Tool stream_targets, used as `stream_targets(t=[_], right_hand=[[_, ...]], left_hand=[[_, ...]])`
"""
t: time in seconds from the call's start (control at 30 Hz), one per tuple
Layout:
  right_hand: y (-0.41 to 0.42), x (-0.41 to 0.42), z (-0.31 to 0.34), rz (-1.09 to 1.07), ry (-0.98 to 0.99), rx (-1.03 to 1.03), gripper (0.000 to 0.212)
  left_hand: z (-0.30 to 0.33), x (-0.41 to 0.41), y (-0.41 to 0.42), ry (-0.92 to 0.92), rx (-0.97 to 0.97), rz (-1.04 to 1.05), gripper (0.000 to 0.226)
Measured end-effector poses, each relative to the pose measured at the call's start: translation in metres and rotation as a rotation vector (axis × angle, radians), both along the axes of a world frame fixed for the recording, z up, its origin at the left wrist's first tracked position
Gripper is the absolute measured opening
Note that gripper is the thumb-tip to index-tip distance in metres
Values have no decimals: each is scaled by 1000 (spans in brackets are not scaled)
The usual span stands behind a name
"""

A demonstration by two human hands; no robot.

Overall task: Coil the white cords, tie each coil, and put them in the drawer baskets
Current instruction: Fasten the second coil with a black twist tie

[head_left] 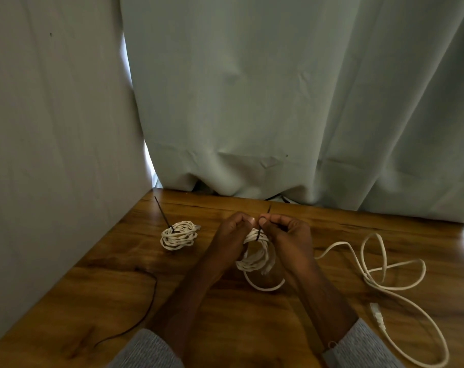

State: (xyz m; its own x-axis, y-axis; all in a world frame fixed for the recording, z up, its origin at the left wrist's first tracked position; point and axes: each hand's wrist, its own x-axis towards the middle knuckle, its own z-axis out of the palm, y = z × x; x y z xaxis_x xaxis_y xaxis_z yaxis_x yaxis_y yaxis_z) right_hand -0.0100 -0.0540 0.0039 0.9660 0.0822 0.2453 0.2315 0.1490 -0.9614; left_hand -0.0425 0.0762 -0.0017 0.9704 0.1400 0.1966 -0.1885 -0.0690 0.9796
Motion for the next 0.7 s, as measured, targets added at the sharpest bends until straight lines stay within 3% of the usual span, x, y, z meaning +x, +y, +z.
stream_targets(t=[0.33,0.57,0.7], right_hand=[[-3,4,-1,14,77,44,10],[-6,2,3,14,-48,-26,13],[-6,2,2,52,-19,76,24]], left_hand=[[-3,-1,-6,-52,-37,-77,18],[-2,-3,-15,-100,-157,80,11],[-3,-1,-17,-79,-255,204,11]])
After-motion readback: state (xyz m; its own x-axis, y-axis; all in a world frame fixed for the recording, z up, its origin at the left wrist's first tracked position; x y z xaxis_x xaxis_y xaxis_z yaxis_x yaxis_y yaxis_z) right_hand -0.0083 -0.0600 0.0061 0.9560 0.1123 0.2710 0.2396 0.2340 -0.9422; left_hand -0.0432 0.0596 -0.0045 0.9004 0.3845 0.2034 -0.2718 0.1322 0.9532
